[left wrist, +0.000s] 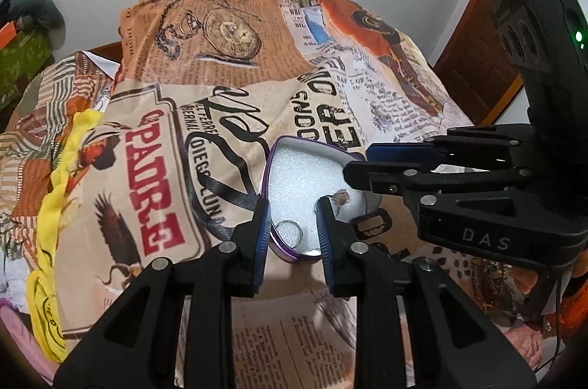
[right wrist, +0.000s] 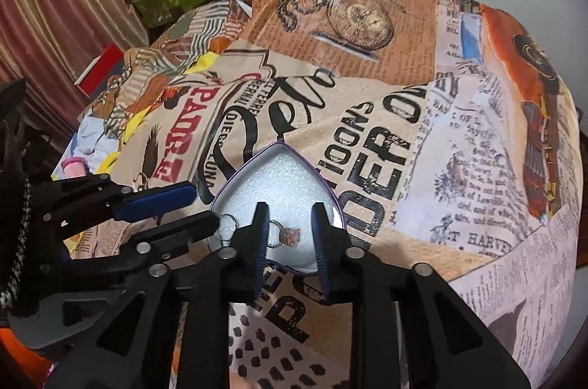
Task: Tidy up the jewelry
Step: 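Open the left gripper to drop the ring into the tin, then move the left gripper back to the jewelry tangle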
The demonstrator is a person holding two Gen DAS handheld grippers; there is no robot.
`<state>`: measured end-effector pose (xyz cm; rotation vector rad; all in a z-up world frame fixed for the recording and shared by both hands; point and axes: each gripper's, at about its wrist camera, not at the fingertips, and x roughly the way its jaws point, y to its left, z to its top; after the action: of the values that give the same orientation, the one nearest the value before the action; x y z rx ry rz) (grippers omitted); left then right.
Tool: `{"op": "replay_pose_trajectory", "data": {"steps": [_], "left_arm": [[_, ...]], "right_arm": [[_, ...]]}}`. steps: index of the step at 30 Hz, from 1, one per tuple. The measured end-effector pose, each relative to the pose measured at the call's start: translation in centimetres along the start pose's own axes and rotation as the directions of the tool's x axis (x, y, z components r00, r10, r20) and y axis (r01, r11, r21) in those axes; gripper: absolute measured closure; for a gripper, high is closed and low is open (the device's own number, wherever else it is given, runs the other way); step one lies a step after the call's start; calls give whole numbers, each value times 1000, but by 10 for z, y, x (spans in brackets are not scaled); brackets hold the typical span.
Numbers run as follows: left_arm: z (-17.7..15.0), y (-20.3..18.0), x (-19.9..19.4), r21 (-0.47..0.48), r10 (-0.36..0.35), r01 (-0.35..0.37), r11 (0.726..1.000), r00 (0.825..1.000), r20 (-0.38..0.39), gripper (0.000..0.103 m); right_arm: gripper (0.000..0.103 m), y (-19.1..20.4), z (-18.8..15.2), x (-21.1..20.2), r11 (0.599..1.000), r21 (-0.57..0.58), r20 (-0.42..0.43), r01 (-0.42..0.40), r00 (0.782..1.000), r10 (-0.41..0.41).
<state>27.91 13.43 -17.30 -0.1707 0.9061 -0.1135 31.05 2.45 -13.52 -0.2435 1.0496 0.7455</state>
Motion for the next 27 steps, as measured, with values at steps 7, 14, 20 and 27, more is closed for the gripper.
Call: {"op": "replay_pose_trajectory", "data": {"steps": [7,14,20,27], "left_arm": [[0,-4,-36,-2,17,-17,1000,999,47,78],[-5,-20,-73,26,21,-24,999,995,95,76],[-16,-40,-97,57,8,-16,998,991,131,69],[-34,-60,-102,67,-23,15,998,992,121,69]], "right_arm": [[73,7,-7,-35,1000,-3,66,29,997,-28],[73,12,-21,-74,999,-2,133,47,990,-46],[73,11,-43,-105,998,9,186,65,980,-66],[73,3,-80,-129,993,27,216,115,969,-119]]}}
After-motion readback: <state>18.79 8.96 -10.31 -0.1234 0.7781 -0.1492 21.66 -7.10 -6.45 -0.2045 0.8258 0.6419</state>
